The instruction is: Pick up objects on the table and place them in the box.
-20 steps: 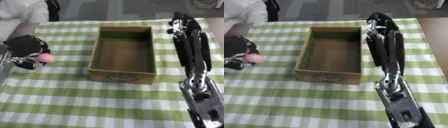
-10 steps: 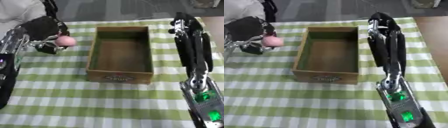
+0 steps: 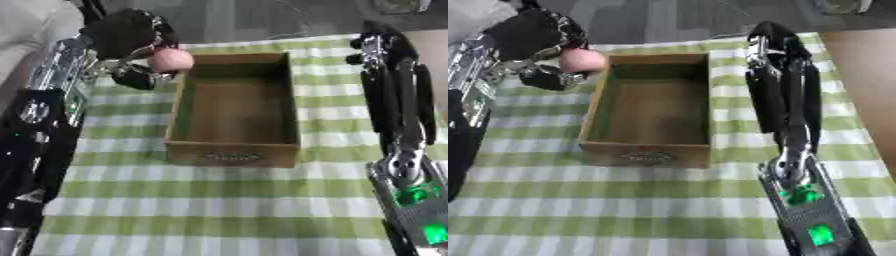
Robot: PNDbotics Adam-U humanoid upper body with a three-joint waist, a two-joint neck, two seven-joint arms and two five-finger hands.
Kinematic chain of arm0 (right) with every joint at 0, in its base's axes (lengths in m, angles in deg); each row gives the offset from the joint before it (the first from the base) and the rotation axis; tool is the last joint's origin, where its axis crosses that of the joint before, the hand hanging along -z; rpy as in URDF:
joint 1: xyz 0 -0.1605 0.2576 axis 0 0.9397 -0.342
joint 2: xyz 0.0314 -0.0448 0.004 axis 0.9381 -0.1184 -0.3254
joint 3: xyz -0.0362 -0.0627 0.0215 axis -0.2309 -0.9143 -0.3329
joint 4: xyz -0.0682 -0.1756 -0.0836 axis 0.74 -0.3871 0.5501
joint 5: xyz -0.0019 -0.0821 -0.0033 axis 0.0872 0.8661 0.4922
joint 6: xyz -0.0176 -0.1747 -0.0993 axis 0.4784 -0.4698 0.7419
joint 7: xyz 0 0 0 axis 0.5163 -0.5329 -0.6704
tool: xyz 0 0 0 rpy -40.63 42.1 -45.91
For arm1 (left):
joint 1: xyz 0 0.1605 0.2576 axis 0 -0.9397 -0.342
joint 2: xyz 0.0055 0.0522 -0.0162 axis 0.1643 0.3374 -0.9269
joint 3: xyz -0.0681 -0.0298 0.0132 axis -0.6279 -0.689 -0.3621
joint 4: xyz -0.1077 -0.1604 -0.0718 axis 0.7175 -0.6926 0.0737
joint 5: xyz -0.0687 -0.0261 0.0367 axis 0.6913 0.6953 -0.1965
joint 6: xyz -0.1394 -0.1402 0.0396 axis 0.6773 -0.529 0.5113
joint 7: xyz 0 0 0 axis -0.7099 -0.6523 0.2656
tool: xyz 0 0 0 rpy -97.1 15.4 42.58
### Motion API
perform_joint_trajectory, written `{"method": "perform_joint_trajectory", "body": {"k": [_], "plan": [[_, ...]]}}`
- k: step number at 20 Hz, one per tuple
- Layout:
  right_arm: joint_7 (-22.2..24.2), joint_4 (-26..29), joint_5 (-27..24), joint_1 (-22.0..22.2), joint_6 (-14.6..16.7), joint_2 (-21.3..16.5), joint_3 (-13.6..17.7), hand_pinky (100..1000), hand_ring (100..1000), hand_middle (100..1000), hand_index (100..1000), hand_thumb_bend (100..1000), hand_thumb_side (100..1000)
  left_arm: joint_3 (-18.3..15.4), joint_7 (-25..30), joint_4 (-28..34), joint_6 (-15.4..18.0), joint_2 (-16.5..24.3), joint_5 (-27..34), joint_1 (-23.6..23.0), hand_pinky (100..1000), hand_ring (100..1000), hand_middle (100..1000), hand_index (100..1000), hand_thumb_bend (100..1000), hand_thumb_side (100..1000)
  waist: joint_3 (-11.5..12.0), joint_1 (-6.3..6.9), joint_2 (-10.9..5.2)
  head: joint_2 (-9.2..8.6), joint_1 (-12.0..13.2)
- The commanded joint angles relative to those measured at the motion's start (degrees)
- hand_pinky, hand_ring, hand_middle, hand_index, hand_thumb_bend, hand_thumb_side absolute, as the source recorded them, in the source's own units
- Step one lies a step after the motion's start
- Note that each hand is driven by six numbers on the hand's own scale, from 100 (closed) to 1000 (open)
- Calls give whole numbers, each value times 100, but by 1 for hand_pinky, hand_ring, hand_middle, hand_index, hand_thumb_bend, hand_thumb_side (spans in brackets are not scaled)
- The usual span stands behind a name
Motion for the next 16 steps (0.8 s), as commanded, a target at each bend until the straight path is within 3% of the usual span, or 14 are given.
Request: {"method": "perform_joint_trajectory", "body": {"k": [1, 10, 16], "plan": [[15, 114, 26, -111, 51, 26, 1, 874, 677, 677, 860, 100, 938, -108, -20, -3, -155, -50, 102, 167, 119, 327, 314, 505, 100, 278, -52, 3, -96, -84, 67], [48, 114, 58, -177, 106, 99, -3, 875, 678, 679, 860, 100, 939, -227, 27, -308, -311, -290, 160, 172, 104, 316, 306, 497, 100, 273, -313, 47, -85, -139, 218], [50, 114, 69, -206, 144, 128, 1, 876, 678, 679, 860, 100, 939, -292, 223, -574, -354, -424, 220, 186, 114, 321, 309, 505, 100, 364, -442, 74, -73, -165, 296]]}}
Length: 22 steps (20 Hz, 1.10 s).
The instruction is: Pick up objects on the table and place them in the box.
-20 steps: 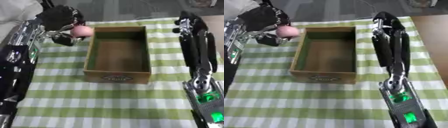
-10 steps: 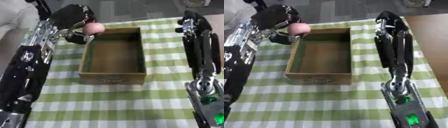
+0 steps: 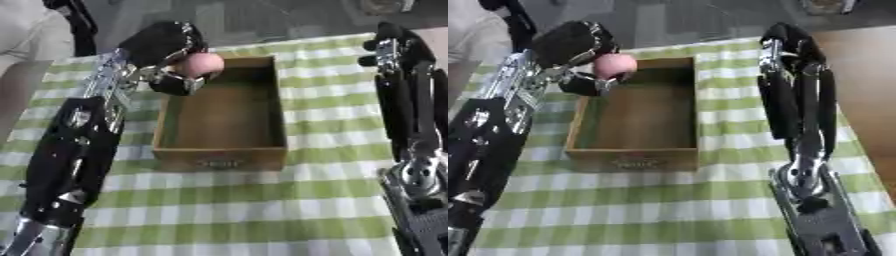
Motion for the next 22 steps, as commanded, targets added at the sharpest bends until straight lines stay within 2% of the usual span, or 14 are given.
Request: {"method": "perform_joint_trajectory", "body": {"k": [1, 7, 10, 13, 15, 19, 20, 21, 22], "plan": [[4, 114, 34, -78, 37, 25, 0, 876, 678, 679, 860, 100, 938, -83, 114, -60, -11, 4, 35, 149, 116, 322, 310, 508, 100, 372, -11, -15, -94, -67, 38], [-17, 114, 15, -75, 55, 22, -15, 877, 677, 679, 860, 100, 941, -78, 386, -336, 79, -89, 50, 118, 176, 375, 358, 571, 100, 409, -39, 5, -85, -66, 50], [-30, 114, 8, -82, 55, 16, -13, 877, 677, 679, 860, 100, 943, -66, 555, -400, 146, -117, 41, 90, 254, 453, 426, 607, 100, 407, -48, 6, -76, -57, 45], [-38, 114, -1, -87, 54, 13, -12, 878, 677, 679, 860, 100, 944, -73, 752, -448, 202, -134, 25, 60, 299, 495, 469, 655, 100, 419, -52, 3, -69, -57, 41], [-43, 114, -6, -87, 51, 10, -10, 878, 677, 679, 860, 100, 945, -79, 897, -487, 247, -148, 56, 33, 390, 561, 523, 708, 100, 428, -49, 0, -68, -61, 37], [-54, 114, -12, -82, 50, 8, -5, 878, 677, 679, 860, 100, 946, -92, 1187, -512, 351, -154, 145, -12, 464, 643, 605, 822, 100, 457, -40, -3, -71, -76, 28], [-55, 114, -13, -80, 49, 7, -4, 878, 676, 679, 860, 100, 947, -100, 1245, -507, 368, -152, 160, -18, 494, 676, 648, 880, 100, 529, -38, -3, -72, -76, 27], [-57, 114, -14, -77, 48, 6, -4, 878, 676, 679, 860, 100, 946, -109, 1288, -495, 384, -148, 171, -24, 527, 707, 697, 941, 198, 597, -35, -3, -74, -74, 24], [-58, 114, -17, -73, 47, 4, -4, 878, 676, 679, 859, 100, 946, -117, 1316, -474, 401, -142, 174, -28, 567, 737, 736, 981, 271, 623, -32, -4, -75, -73, 23]]}}
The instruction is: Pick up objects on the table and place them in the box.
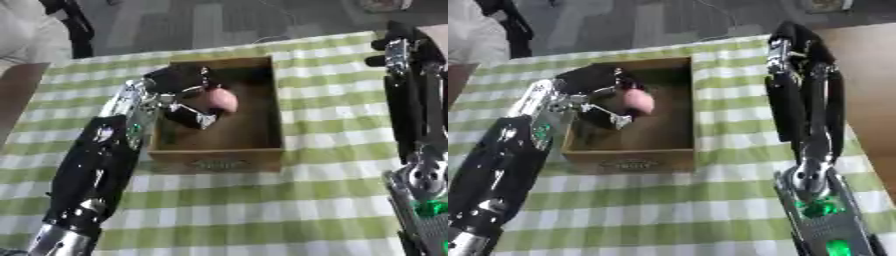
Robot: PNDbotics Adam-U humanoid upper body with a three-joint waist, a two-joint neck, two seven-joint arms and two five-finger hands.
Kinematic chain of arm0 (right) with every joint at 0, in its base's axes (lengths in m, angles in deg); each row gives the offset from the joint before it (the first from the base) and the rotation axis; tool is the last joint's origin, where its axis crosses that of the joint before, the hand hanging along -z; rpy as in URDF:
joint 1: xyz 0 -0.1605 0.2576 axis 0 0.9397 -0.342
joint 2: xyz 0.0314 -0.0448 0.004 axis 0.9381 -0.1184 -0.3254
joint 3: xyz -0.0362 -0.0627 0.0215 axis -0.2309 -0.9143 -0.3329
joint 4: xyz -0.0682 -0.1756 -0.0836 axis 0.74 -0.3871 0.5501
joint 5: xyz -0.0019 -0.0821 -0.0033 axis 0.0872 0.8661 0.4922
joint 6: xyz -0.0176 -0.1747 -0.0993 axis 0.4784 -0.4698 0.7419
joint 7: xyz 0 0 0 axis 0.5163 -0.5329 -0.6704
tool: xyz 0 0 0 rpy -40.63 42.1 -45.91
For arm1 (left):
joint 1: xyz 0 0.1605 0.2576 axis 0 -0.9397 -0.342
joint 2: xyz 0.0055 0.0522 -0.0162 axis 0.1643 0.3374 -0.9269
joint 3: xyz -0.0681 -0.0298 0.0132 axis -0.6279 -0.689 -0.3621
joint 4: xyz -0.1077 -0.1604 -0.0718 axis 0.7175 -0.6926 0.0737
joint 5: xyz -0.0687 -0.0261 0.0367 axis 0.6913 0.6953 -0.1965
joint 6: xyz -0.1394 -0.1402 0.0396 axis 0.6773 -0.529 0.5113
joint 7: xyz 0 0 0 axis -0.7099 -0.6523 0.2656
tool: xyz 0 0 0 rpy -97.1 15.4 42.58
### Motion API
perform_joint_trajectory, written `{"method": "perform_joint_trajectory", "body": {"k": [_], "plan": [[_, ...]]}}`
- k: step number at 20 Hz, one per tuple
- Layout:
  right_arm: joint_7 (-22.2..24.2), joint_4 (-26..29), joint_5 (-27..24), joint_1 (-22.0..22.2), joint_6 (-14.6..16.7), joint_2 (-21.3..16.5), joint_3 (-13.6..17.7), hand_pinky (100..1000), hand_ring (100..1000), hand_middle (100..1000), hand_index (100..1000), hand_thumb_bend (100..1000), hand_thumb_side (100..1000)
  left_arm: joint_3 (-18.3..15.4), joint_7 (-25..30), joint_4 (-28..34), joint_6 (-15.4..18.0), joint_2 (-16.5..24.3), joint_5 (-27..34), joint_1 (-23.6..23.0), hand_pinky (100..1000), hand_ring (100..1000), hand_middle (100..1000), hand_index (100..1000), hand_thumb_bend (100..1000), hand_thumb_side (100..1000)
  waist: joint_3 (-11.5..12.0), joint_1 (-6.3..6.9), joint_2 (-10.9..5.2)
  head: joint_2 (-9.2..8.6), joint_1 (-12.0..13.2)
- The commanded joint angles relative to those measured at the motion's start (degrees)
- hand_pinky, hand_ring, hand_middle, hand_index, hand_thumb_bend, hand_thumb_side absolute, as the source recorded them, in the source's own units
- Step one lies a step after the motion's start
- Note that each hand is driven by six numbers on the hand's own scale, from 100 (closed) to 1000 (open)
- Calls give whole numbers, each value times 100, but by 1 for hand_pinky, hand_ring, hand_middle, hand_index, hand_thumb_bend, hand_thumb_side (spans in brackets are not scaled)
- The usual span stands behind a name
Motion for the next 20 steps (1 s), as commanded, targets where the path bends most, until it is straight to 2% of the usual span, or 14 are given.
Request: {"method": "perform_joint_trajectory", "body": {"k": [1, 4, 7, 13, 18, 20], "plan": [[-17, 114, -14, -70, 10, 1, -3, 878, 676, 679, 859, 100, 946, -81, 113, 124, 41, 74, 48, 82, 597, 758, 763, 1000, 344, 645, 16, -38, -111, -69, -10], [-18, 114, -18, -71, 13, 4, -3, 878, 676, 679, 859, 100, 948, -134, 57, 209, -20, 85, -6, 68, 653, 807, 826, 1000, 479, 689, 16, -43, -114, -68, -9], [-25, 114, -21, -67, 11, 5, 2, 878, 676, 679, 859, 100, 949, -161, -50, 269, -60, 85, -13, 52, 676, 824, 852, 1000, 526, 708, 21, -49, -120, -61, -11], [-33, 114, -24, -61, 2, 9, 9, 878, 675, 679, 859, 100, 950, -202, -158, 378, -113, 121, 92, 22, 651, 818, 850, 1000, 485, 678, 53, -70, -135, -50, -20], [-44, 114, -21, -63, -20, 6, 25, 878, 675, 680, 859, 100, 950, -256, -388, 899, -194, 186, 385, -31, 604, 790, 814, 999, 367, 630, 97, -101, -143, -53, -48], [-51, 114, -17, -65, -23, 8, 34, 878, 675, 680, 859, 100, 951, -293, -570, 1313, -315, 233, 691, -73, 550, 754, 764, 958, 278, 593, 127, -115, -147, -54, -74]]}}
